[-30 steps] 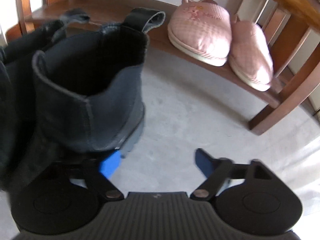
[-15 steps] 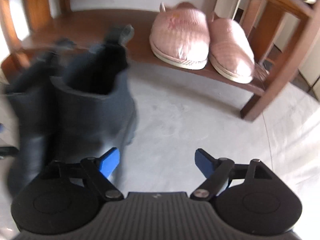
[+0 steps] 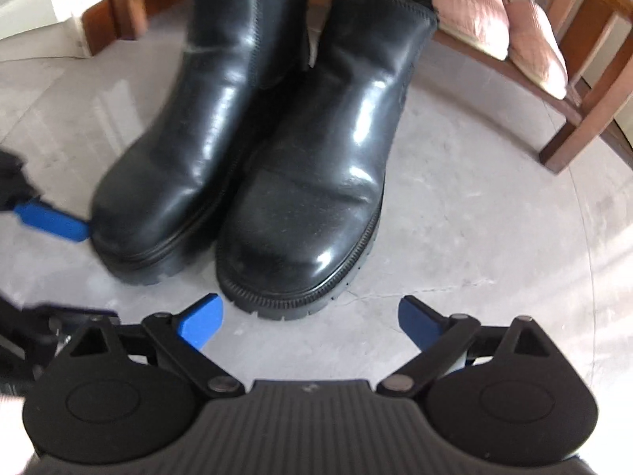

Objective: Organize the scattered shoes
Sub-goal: 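Lower the black boots onto the floor and open the right gripper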

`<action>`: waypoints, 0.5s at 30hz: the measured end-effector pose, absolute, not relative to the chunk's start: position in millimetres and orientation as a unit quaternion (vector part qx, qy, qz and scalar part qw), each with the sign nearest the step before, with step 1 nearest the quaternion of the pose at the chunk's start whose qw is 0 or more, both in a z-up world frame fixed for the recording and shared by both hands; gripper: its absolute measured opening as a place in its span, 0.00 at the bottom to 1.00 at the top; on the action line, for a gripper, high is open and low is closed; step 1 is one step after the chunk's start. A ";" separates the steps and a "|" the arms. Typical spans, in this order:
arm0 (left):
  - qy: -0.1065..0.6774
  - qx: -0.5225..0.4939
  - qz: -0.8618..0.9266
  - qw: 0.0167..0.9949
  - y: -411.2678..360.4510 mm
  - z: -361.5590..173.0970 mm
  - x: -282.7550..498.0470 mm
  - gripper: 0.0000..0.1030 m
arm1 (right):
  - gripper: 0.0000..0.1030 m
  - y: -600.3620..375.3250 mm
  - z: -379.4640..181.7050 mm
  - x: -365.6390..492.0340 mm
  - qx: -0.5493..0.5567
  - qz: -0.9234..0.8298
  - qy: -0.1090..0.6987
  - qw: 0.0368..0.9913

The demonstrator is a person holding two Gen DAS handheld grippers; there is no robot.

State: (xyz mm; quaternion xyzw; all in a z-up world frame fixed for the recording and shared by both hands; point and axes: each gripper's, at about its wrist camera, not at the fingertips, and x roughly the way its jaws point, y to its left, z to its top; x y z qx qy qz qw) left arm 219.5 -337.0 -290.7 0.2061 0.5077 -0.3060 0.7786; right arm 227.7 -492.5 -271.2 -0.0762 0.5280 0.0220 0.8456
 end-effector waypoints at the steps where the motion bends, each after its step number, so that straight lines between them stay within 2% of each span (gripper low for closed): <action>1: 0.507 0.203 -0.304 0.781 -336.7 -291.0 219.9 0.62 | 0.95 -494.5 -273.7 231.7 -0.075 0.023 0.530 0.844; 2: 0.510 0.194 -0.302 0.782 -335.9 -290.7 222.7 0.62 | 0.97 -495.1 -275.8 233.0 -0.077 0.024 0.530 0.844; 8: 0.514 0.151 -0.296 0.791 -342.1 -290.5 246.7 0.62 | 0.97 -502.5 -279.8 241.6 -0.070 -0.007 0.522 0.850; 12: 0.504 0.157 -0.278 0.803 -359.9 -292.3 270.4 0.63 | 1.00 -514.3 -282.0 261.2 -0.051 -0.015 0.522 0.852; 15: 0.512 0.156 -0.266 0.802 -363.9 -292.3 275.1 0.63 | 0.99 -509.2 -282.0 273.8 -0.083 0.019 0.523 0.848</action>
